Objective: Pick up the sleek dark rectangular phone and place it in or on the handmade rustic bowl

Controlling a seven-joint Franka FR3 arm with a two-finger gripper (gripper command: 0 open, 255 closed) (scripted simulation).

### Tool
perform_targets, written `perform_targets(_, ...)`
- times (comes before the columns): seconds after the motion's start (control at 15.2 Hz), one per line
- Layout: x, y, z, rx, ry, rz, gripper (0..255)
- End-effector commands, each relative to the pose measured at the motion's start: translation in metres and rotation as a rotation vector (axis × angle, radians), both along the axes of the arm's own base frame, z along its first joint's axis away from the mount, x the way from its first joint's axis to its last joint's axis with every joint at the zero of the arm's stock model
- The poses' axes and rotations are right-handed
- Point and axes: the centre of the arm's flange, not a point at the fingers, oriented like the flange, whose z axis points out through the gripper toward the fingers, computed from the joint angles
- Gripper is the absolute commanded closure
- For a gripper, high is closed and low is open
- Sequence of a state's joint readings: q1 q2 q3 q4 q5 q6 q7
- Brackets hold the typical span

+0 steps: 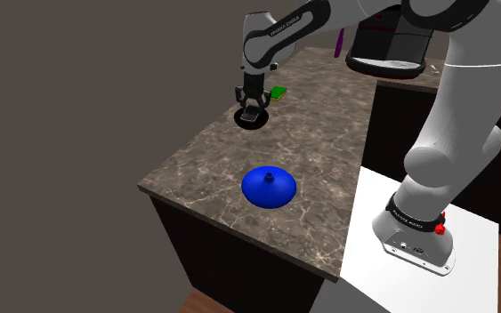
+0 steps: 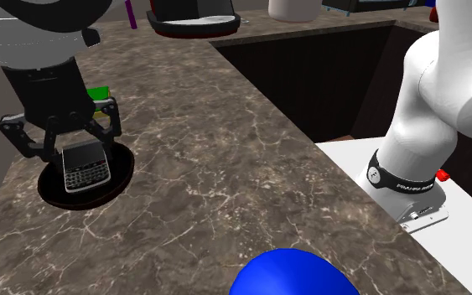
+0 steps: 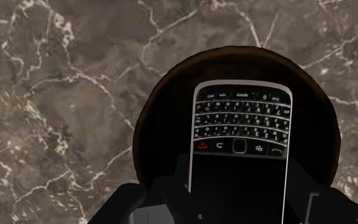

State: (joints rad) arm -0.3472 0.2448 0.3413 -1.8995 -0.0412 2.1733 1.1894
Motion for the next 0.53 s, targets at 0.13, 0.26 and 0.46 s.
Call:
perform_targets(0.13,-0.0001,0.0003,-0.0005,0.000,0.000,0.000,255)
perform_targets(0.26,-0.0001,0.0003,-0.0005,0.000,0.001,0.000,0)
perform_targets(0.46,-0.0001,0.0003,-0.0005,0.000,0.001,0.000,0)
